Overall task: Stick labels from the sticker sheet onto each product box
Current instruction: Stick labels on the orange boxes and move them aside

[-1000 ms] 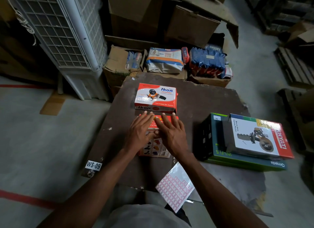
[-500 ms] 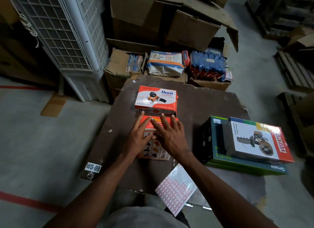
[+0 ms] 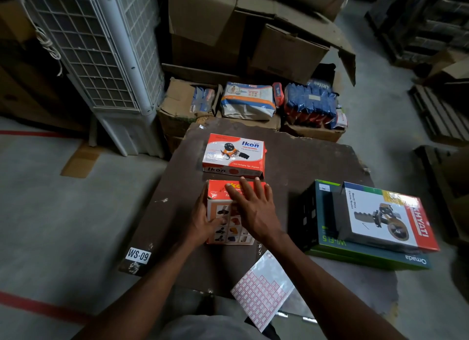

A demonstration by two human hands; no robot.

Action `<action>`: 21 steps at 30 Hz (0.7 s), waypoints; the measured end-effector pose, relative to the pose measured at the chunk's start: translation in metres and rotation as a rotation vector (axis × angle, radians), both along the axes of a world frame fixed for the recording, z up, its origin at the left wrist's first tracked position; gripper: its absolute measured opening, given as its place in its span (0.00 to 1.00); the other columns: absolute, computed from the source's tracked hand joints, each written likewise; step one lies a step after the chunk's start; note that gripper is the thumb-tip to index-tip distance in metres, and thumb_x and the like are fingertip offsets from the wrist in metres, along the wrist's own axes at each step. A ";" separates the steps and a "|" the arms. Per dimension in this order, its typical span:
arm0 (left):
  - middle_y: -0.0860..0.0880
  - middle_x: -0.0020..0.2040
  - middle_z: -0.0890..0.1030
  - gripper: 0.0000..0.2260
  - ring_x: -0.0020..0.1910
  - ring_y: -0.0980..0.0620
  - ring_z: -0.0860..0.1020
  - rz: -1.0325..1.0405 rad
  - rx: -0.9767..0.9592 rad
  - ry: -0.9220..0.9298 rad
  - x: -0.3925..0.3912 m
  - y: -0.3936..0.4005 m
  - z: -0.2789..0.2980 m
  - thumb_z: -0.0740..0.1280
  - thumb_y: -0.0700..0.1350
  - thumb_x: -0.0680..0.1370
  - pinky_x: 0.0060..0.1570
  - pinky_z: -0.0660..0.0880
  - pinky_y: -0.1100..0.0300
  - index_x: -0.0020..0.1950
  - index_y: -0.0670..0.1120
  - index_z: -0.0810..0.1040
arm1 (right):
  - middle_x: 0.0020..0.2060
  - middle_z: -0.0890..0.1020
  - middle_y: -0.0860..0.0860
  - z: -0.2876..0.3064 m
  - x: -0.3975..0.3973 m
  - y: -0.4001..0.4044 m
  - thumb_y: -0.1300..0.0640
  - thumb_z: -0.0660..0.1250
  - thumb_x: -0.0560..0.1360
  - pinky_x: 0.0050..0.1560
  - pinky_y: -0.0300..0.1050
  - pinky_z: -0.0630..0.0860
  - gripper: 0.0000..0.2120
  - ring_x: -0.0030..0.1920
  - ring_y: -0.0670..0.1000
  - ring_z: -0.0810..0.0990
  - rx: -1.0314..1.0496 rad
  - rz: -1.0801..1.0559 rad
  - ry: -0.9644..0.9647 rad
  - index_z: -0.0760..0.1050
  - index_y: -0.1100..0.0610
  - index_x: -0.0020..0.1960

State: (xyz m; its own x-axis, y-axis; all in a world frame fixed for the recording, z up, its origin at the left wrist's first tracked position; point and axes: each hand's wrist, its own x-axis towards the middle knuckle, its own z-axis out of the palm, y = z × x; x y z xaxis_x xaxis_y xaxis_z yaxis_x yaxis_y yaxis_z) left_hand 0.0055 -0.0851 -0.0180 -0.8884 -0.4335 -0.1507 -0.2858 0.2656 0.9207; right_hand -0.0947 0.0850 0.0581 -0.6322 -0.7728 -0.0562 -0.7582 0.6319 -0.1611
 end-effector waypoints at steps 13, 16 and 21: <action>0.56 0.82 0.57 0.47 0.79 0.47 0.57 -0.244 -0.786 -0.022 -0.019 0.017 0.040 0.69 0.40 0.71 0.74 0.57 0.39 0.83 0.57 0.46 | 0.62 0.80 0.45 0.023 -0.002 -0.010 0.28 0.67 0.72 0.60 0.48 0.78 0.28 0.61 0.50 0.81 -0.590 -0.498 -0.614 0.70 0.39 0.68; 0.55 0.82 0.58 0.44 0.79 0.51 0.57 -0.317 -0.771 -0.024 -0.021 0.017 0.032 0.71 0.44 0.74 0.74 0.58 0.40 0.83 0.54 0.50 | 0.53 0.83 0.46 0.005 -0.008 0.004 0.44 0.70 0.78 0.51 0.41 0.75 0.17 0.52 0.48 0.82 -0.596 -0.588 -0.644 0.75 0.51 0.62; 0.55 0.82 0.54 0.44 0.82 0.46 0.51 -0.328 -0.804 -0.174 -0.023 0.006 0.018 0.70 0.67 0.72 0.75 0.47 0.36 0.81 0.63 0.50 | 0.57 0.84 0.51 -0.020 -0.019 0.032 0.49 0.67 0.81 0.56 0.53 0.83 0.13 0.53 0.49 0.84 -0.542 -0.593 -0.733 0.72 0.52 0.62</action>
